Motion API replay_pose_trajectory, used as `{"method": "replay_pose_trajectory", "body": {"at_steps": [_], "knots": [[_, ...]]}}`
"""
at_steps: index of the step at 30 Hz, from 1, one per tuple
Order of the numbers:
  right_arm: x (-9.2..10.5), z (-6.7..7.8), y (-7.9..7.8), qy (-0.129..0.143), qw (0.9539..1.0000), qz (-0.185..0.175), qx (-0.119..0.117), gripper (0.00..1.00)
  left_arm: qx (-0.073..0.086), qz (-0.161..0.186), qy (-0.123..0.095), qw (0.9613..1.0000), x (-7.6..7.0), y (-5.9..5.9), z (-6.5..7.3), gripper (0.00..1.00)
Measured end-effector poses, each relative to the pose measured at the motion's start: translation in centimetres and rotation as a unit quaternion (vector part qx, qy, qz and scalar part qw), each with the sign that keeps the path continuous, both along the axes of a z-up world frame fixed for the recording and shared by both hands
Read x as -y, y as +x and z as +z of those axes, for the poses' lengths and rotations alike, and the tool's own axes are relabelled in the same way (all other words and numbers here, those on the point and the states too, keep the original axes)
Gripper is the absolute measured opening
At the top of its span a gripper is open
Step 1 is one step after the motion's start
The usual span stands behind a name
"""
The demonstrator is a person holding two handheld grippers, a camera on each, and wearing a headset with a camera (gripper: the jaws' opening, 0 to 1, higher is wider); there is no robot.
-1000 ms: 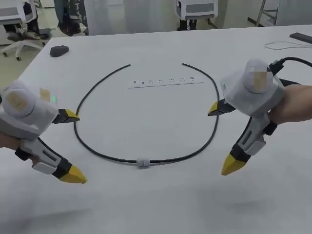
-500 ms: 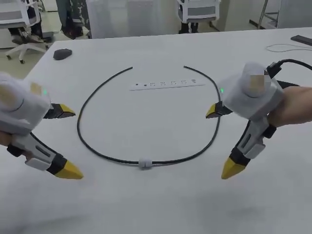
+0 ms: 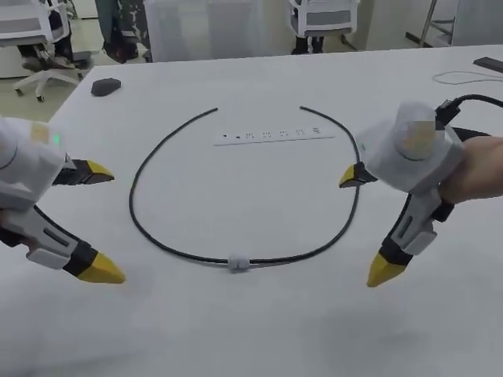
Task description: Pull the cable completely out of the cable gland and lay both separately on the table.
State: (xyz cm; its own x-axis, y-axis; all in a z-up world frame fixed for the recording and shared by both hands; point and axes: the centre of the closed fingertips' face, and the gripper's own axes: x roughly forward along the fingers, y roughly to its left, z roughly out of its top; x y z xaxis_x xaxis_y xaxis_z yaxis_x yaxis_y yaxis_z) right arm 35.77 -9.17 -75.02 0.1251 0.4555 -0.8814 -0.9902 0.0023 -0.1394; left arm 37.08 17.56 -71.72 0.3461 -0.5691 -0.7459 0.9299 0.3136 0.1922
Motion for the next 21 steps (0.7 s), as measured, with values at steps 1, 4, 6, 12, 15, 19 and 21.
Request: {"method": "replay_pose_trajectory", "body": {"at_steps": [1, 4, 6, 12, 15, 19, 21], "knots": [[-0.1, 0.0, 0.0, 0.002, 1.0, 0.0, -0.001, 0.99, -0.003, -0.001, 0.0, 1.0, 0.0, -0.1, -0.1, 1.0], [-0.3, 0.2, 0.0, 0.005, 1.0, 0.002, 0.002, 0.99, -0.016, -0.002, -0.007, 0.9998, 0.4, -0.5, -0.3, 1.0], [-0.2, 0.2, 0.1, 0.006, 1.0, -0.002, 0.001, 0.99, -0.017, -0.008, -0.019, 0.9996, 0.9, -0.6, -0.1, 1.0], [0.0, 0.1, 0.3, 0.006, 1.0, -0.005, 0.001, 0.99, -0.02, -0.013, -0.014, 0.9996, 1.2, -0.5, -0.4, 1.0], [0.4, 0.1, 1.1, 0.002, 0.9999, -0.013, 0.009, 0.99, -0.027, -0.016, -0.016, 0.9994, 1.7, -0.7, -0.9, 1.0], [0.1, 0.3, 1.3, 0.013, 0.9997, -0.017, 0.006, 0.99, -0.038, -0.024, -0.009, 0.9989, 2.0, -1.1, -2.0, 1.0], [-0.1, 0.2, 1.3, 0.015, 0.9997, -0.017, 0.003, 0.99, -0.038, -0.028, -0.011, 0.9988, 2.2, -1.1, -2.2, 1.0]]}}
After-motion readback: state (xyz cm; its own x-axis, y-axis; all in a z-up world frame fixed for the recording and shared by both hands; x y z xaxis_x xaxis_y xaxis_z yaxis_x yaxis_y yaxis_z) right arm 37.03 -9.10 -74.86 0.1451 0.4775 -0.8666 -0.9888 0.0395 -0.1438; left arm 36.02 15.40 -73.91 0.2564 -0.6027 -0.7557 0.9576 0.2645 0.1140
